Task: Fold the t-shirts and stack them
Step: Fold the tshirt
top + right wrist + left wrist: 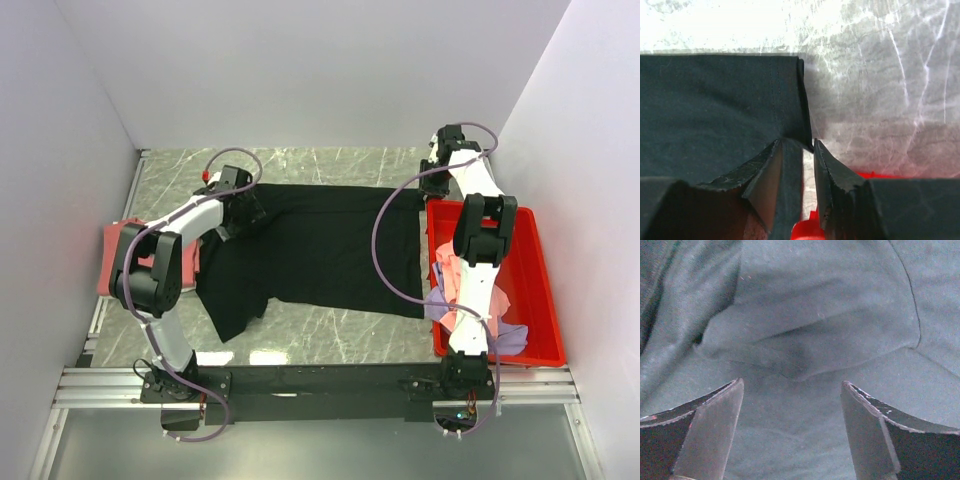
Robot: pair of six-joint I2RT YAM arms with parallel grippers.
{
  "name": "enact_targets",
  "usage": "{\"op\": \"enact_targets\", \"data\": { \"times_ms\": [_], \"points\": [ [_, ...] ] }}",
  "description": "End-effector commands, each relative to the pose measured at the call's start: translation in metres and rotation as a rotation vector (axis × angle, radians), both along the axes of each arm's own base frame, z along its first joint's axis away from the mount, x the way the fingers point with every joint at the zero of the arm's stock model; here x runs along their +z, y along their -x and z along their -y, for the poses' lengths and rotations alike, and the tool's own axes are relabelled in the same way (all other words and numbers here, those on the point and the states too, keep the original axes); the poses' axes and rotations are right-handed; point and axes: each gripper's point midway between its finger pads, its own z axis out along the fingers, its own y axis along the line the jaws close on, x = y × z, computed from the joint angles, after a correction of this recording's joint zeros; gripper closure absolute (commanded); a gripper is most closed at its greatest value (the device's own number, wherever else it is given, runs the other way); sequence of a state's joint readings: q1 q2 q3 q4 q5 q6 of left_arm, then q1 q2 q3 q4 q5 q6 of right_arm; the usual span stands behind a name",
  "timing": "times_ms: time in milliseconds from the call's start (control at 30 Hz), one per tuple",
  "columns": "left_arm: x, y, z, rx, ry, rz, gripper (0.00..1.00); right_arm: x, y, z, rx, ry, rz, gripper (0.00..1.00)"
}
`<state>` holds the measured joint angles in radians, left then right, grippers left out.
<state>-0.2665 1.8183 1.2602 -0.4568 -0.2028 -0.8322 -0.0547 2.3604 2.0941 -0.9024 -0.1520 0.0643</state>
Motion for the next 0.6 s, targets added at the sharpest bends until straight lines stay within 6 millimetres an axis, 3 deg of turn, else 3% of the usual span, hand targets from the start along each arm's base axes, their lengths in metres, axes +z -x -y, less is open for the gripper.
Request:
{"op": "enact_targets", "data": {
  "times_ms": [0, 367, 567],
  "points": [
    [0.011, -0.005, 0.011, -0.027, 0.015, 0.044, 0.17, 0.004, 0.004, -0.003, 0.025, -0.017, -0.021, 0.62],
    [-0.011, -0.021, 0.002, 0.003, -0.069, -0.012, 0.37, 0.004, 0.009, -0.010, 0.058, -0.049, -0.048, 0.71],
    [-0.015, -0.028, 0.010, -0.030, -0.046, -0.006, 0.54, 0.001, 0.014, -0.009, 0.068, -0.045, -0.073, 0.79]
  ]
}}
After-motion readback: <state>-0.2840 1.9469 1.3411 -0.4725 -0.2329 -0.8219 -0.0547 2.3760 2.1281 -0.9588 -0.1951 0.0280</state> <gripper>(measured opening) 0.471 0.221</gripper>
